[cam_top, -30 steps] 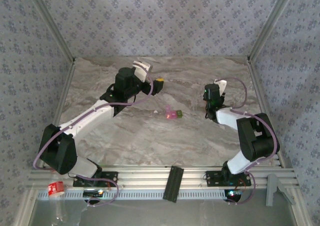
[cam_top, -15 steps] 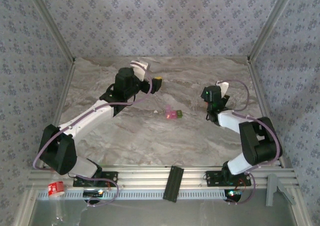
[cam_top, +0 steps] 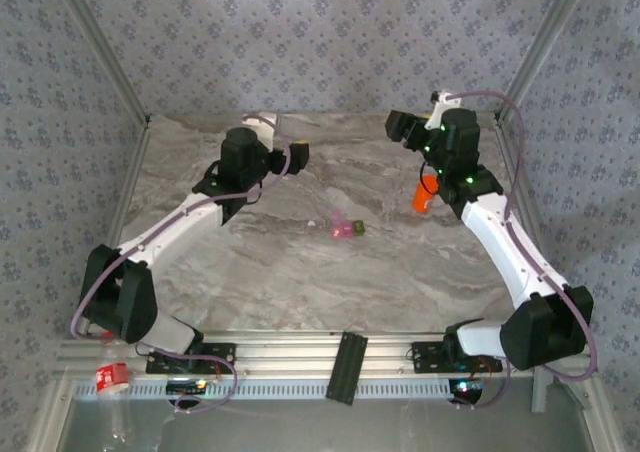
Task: Sort the pills into containers
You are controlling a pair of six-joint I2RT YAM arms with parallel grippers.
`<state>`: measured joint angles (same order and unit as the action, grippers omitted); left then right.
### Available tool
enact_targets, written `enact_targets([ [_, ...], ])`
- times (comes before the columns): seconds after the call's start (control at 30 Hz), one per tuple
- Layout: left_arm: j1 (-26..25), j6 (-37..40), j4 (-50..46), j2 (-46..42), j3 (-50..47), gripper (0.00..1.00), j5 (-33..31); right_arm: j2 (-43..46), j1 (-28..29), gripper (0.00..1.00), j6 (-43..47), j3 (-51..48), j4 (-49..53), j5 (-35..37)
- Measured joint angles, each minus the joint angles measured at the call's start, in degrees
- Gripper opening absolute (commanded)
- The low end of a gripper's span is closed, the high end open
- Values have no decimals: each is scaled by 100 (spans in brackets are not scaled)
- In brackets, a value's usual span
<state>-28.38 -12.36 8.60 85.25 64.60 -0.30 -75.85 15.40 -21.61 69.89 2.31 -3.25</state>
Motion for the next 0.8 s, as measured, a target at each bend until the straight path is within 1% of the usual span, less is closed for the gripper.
enact_targets([
  [0.17,101,-74,-555,522,614,100,286,-610,306,79,-2,146,664,-763],
  [0.3,96,7,-1239,1014,1189,100,485,-1126,501,77,-11,-44,1069,-1115],
  [0.5,96,127,-2304,1705,1711,100,684,-1491,553,73,-74,-590,1377,-1268],
  [0.63,72,164,-2822,1996,1779,99,772,-1725,566,71,-85,-688,1572,-1266],
  [0.8,-105,245,-3241,2310,2020,99,804,-1856,629,64,2,-776,1727,-1261],
])
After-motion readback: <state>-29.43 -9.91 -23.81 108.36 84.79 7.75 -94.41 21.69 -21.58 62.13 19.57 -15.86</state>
